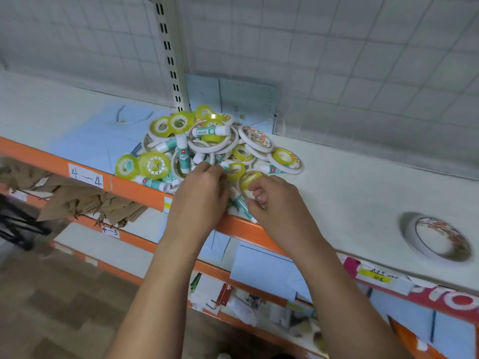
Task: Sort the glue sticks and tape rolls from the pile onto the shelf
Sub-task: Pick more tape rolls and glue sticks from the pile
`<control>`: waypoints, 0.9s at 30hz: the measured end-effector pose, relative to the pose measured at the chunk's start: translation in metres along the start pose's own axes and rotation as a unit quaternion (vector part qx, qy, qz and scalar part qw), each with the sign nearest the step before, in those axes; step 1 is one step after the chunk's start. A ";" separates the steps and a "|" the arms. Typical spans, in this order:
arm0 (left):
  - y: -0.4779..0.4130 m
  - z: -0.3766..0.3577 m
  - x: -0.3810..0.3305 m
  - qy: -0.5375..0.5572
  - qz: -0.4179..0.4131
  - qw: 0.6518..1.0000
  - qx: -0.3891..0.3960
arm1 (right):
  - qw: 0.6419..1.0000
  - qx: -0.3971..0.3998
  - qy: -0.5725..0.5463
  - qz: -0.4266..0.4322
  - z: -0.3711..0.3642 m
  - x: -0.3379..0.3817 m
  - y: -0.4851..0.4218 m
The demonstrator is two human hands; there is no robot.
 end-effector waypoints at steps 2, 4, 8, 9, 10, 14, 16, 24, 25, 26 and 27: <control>-0.003 0.001 0.007 0.001 0.013 1.000 -0.003 | 1.000 0.010 0.008 -0.014 -0.011 0.000 -0.004; -0.006 -0.001 0.012 0.001 0.018 1.000 -0.002 | 0.998 0.030 0.037 -0.031 -0.024 -0.002 -0.008; -0.012 -0.003 0.014 -0.003 0.019 1.000 -0.011 | 0.998 0.033 0.036 -0.044 -0.032 -0.004 -0.011; -0.013 -0.003 0.014 -0.009 0.021 1.000 -0.018 | 0.998 0.028 0.029 -0.041 -0.030 -0.004 -0.011; -0.014 -0.003 0.013 -0.018 0.023 0.999 -0.024 | 0.999 0.021 0.023 -0.038 -0.027 -0.003 -0.011; -0.018 -0.009 0.006 -0.069 0.034 0.997 -0.027 | 0.998 -0.030 -0.026 -0.041 -0.007 -0.003 -0.010; -0.018 -0.014 0.004 -0.097 0.040 0.994 -0.016 | 0.998 -0.049 -0.017 -0.037 0.002 -0.002 -0.010; -0.011 -0.026 0.000 -0.120 0.083 0.989 -0.018 | 0.998 -0.050 -0.013 -0.040 0.005 -0.008 -0.006; -0.009 -0.026 0.000 -0.117 0.090 0.989 -0.020 | 0.998 -0.051 -0.013 -0.041 0.005 -0.009 -0.005; -0.008 -0.027 0.000 -0.111 0.095 0.989 -0.021 | 0.998 -0.051 -0.012 -0.040 0.005 -0.010 -0.004; -0.007 -0.027 0.000 -0.103 0.097 0.990 -0.022 | 0.998 -0.052 -0.012 -0.040 0.005 -0.011 -0.003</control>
Point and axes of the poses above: each hand's wrist, its own y-axis away from the middle knuckle, its own z-axis out of the back of the hand, x = y × z, the point moved 10 cm from there along -y, towards the middle knuckle, and after that the axes turned 8 degrees about z, right-handed, at the moved point
